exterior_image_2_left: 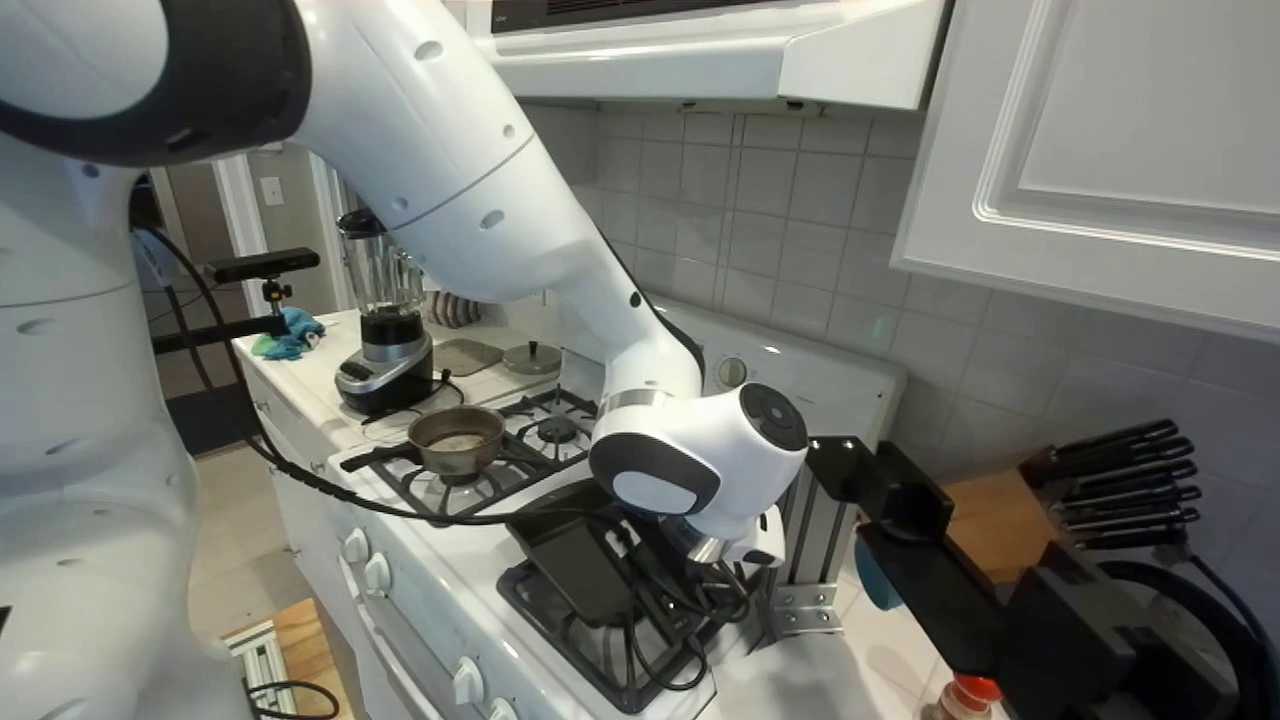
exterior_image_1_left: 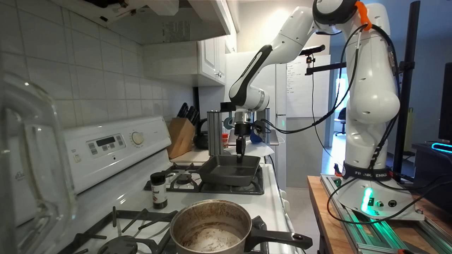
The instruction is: Move the dish to the left
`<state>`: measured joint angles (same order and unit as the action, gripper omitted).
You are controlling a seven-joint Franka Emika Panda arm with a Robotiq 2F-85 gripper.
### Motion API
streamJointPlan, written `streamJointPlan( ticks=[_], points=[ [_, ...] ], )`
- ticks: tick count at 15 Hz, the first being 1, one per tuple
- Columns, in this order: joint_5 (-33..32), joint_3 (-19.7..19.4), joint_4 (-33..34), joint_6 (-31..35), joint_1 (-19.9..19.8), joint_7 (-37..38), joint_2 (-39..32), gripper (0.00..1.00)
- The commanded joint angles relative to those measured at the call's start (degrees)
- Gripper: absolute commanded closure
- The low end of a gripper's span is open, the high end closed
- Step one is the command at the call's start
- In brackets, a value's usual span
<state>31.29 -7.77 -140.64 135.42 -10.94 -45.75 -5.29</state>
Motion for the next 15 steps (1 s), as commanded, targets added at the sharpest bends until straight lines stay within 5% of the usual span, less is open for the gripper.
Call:
streamJointPlan(
  ticks=[1, 15],
  points=[
    [1.17, 0.49, 0.63, 0.25, -0.22, -1.04, -0.62, 0.66],
    [1.73, 0.41, 0.67, 0.03, -0.44, -1.43, -0.84, 0.73]
  ],
)
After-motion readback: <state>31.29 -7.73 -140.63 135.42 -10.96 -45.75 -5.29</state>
